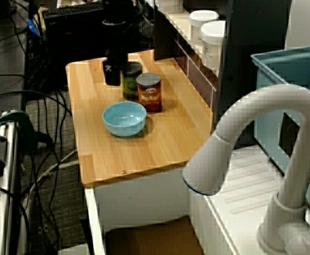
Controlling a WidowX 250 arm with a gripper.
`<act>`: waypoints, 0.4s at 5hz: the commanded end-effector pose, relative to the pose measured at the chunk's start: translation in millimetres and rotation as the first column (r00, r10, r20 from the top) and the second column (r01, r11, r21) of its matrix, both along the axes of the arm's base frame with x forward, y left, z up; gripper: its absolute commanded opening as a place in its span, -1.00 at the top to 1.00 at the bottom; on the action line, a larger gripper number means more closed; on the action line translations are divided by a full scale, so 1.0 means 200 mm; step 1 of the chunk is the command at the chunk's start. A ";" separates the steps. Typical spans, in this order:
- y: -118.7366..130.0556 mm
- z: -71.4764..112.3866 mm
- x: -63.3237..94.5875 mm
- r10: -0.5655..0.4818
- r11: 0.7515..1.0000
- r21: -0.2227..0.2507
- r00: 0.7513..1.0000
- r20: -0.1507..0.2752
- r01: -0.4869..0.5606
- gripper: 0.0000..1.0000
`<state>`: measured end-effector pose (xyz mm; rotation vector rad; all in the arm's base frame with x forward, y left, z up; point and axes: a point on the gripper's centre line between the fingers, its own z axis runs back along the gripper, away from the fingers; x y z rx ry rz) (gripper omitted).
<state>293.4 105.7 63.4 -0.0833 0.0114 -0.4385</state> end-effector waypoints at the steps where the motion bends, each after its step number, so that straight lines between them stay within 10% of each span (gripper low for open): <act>1: 0.00 0.18 0.08 -0.030 0.999 0.028 0.997 0.066 0.028 -1.00; 2: -0.01 0.19 0.00 -0.028 1.000 0.013 0.996 0.084 0.027 -1.00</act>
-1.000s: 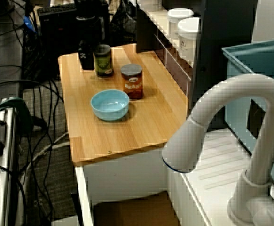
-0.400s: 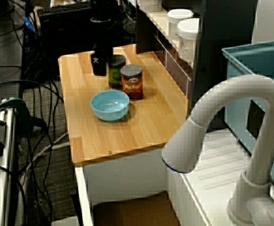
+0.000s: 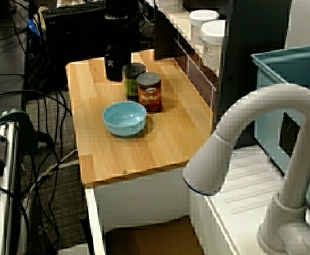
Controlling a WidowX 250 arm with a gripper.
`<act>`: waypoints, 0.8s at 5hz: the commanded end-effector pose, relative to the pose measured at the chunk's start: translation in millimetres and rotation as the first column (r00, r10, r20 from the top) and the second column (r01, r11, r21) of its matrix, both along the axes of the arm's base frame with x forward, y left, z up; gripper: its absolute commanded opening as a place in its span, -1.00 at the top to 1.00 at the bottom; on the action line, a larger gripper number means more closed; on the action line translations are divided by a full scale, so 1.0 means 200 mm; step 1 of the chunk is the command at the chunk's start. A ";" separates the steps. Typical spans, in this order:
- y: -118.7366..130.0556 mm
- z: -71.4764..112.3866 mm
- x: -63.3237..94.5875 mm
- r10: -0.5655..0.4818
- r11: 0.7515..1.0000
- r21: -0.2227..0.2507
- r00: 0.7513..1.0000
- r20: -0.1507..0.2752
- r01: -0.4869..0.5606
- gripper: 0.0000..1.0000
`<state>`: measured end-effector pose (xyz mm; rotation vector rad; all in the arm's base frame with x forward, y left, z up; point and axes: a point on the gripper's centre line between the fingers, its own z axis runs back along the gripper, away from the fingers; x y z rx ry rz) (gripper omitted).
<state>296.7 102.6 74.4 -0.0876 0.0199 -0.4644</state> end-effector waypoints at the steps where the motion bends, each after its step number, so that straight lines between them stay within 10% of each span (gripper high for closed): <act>1: 0.01 0.14 -0.07 -0.010 1.000 0.004 0.996 0.087 0.010 -1.00; 2: 0.00 0.13 -0.16 0.011 1.000 0.015 0.995 0.100 -0.012 -1.00; 3: -0.02 0.10 -0.24 0.239 0.970 0.022 0.964 0.116 -0.243 -1.00; 4: -0.02 0.07 -0.25 0.412 0.909 0.019 0.905 0.109 -0.416 -1.00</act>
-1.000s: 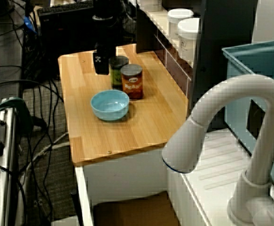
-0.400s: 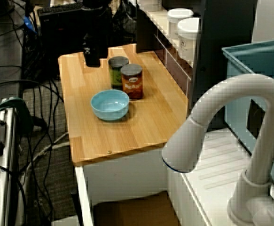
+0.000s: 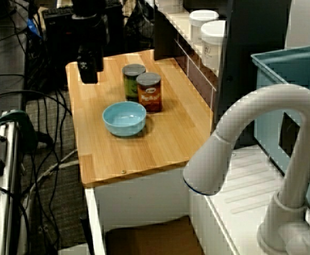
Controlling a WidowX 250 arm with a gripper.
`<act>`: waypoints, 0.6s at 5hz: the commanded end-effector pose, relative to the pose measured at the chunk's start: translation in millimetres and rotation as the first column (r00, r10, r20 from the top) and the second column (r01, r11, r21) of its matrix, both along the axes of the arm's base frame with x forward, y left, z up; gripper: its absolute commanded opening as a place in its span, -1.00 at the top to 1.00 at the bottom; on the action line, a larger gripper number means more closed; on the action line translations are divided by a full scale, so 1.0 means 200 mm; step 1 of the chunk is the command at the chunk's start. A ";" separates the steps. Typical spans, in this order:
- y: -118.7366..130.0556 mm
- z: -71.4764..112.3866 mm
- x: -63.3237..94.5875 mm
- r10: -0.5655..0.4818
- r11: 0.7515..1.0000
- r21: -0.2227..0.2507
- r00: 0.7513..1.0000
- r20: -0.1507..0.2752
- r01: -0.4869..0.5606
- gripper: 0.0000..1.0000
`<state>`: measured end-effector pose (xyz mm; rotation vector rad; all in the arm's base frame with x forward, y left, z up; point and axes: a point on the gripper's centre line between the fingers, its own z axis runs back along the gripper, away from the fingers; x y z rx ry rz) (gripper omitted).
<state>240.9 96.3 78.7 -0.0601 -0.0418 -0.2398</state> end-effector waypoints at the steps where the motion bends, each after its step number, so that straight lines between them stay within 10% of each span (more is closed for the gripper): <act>1: 0.01 0.01 0.04 0.283 0.959 0.003 0.958 0.042 -0.283 -1.00; 3: 0.01 -0.08 0.07 0.326 0.944 0.030 0.944 0.048 -0.328 -1.00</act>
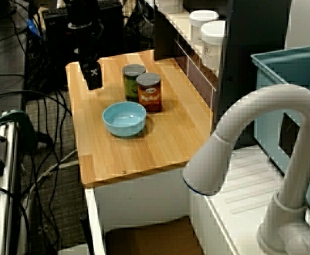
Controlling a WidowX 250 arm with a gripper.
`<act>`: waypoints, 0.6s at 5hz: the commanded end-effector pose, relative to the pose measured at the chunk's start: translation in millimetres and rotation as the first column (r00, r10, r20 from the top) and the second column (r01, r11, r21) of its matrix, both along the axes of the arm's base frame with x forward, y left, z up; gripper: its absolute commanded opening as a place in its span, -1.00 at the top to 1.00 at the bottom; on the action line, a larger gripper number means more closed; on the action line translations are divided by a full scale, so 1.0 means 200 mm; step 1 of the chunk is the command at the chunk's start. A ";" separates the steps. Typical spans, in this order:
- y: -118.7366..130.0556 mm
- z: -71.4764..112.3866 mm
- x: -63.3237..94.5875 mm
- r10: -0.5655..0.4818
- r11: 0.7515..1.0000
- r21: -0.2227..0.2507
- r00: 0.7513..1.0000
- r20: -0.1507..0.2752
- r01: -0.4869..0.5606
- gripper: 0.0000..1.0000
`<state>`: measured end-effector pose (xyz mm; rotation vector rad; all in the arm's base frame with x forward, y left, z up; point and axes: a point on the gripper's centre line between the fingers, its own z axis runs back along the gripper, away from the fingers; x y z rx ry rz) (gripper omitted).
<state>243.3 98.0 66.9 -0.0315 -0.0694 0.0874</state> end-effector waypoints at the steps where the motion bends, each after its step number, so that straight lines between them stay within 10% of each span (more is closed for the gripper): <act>1: -0.02 -0.07 0.06 0.000 0.999 0.032 1.000 0.012 0.000 -1.00; 3: -0.09 -0.14 0.10 0.026 0.999 0.047 1.000 0.003 -0.026 -1.00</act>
